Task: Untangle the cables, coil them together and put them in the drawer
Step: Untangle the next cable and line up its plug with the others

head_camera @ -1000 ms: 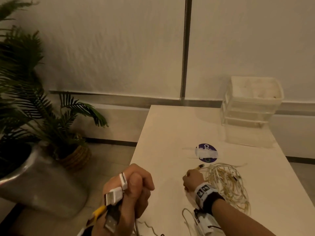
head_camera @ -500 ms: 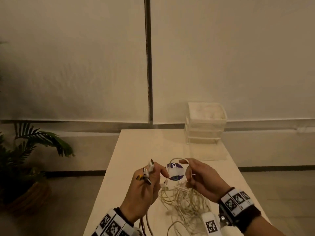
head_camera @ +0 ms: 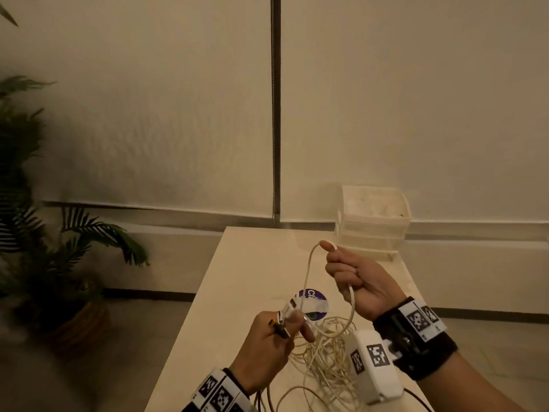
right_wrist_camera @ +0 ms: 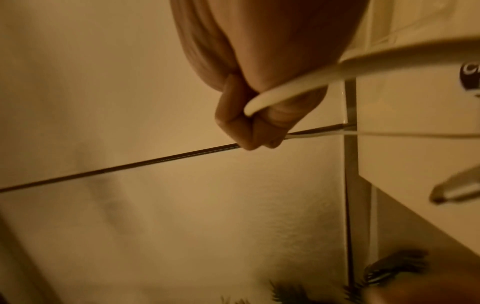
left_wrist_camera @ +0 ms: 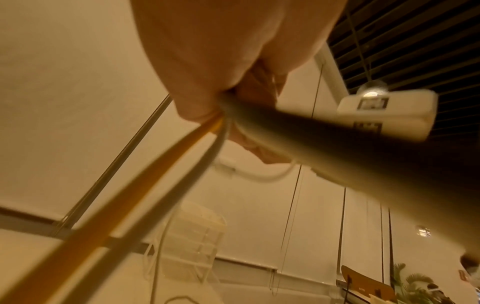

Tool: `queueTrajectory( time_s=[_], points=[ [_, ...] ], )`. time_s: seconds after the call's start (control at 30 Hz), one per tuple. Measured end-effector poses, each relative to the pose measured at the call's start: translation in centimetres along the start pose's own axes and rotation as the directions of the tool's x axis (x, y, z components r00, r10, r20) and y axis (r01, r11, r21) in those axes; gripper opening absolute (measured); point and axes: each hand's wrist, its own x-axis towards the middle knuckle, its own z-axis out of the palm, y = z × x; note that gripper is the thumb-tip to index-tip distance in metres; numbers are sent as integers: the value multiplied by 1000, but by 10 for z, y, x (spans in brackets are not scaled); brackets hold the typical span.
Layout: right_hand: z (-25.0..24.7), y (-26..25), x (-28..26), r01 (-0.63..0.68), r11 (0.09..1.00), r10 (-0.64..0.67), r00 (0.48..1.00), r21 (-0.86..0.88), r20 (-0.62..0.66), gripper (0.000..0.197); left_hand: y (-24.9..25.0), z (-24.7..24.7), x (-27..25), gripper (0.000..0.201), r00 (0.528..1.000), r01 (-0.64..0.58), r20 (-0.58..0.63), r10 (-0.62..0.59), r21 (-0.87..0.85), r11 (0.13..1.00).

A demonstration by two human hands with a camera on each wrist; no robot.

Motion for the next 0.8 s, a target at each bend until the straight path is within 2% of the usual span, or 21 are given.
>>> queueTrajectory(
  time_s=[0.13, 0.2, 0.27, 0.3, 0.33, 0.4, 0.43, 0.47, 0.5, 0.53, 0.57, 0.6, 0.67, 0.73, 0.77, 0.8],
  points=[
    [7, -3, -1, 34, 997, -34, 999, 64, -13, 37, -8, 13, 0, 48, 990, 78, 106, -89, 101, 992],
    [9, -3, -3, 34, 997, -35, 999, 66, 11, 47, -11, 20, 7, 43, 986, 115, 99, -132, 156, 981],
    [9, -6, -4, 27, 997, -31, 998, 72, 51, 66, -13, 26, 15, 38, 988, 116, 75, -133, 195, 974],
    [9, -8, -6, 30, 997, -34, 998, 68, 51, 66, -13, 29, 19, 32, 990, 113, 62, -125, 172, 979],
    [9, -9, -8, 43, 998, -45, 999, 47, 29, 56, -10, 31, 22, 32, 991, 125, 40, -130, 100, 987],
    [1, -10, -11, 47, 999, -47, 999, 22, 13, 45, -7, 36, 29, 33, 990, 140, -18, -143, -96, 985],
    [-4, -10, -14, 41, 999, -42, 998, 35, 46, 51, -5, 37, 32, 32, 990, 114, -59, -125, -153, 982],
    [-11, -10, -16, 40, 998, -44, 996, 58, 74, 63, -3, 37, 35, 31, 992, 66, -98, -83, -164, 984],
    [-17, -10, -18, 44, 996, -50, 995, 79, 86, 68, -2, 38, 39, 31, 991, 11, -132, -29, -138, 990],
    [-23, -12, -21, 62, 994, -68, 995, 95, 68, 56, -1, 36, 42, 28, 988, -56, -148, 45, -72, 996],
    [-29, -13, -23, 96, 991, -98, 995, 92, 20, 35, 0, 35, 44, 26, 982, -125, -145, 124, 7, 992],
    [-35, -13, -26, 137, 988, -134, 990, 76, -40, 23, 1, 33, 46, 30, 973, -179, -134, 189, 81, 980],
    [-50, -10, -33, 196, 978, -206, 966, -76, -157, 24, 7, 28, 44, 41, 960, -225, -137, 246, 152, 962],
    [-73, -4, -40, 169, 915, -274, 927, -367, -257, 25, 15, 26, 36, 43, 937, -290, -138, 321, 206, 935],
    [-83, 1, -46, 87, 832, -288, 911, -548, -294, 30, 20, 24, 31, 41, 926, -314, -141, 352, 234, 920],
    [-92, 5, -50, -34, 679, -310, 892, -734, -329, 40, 25, 24, 27, 43, 917, -331, -138, 374, 258, 908]
  ],
)
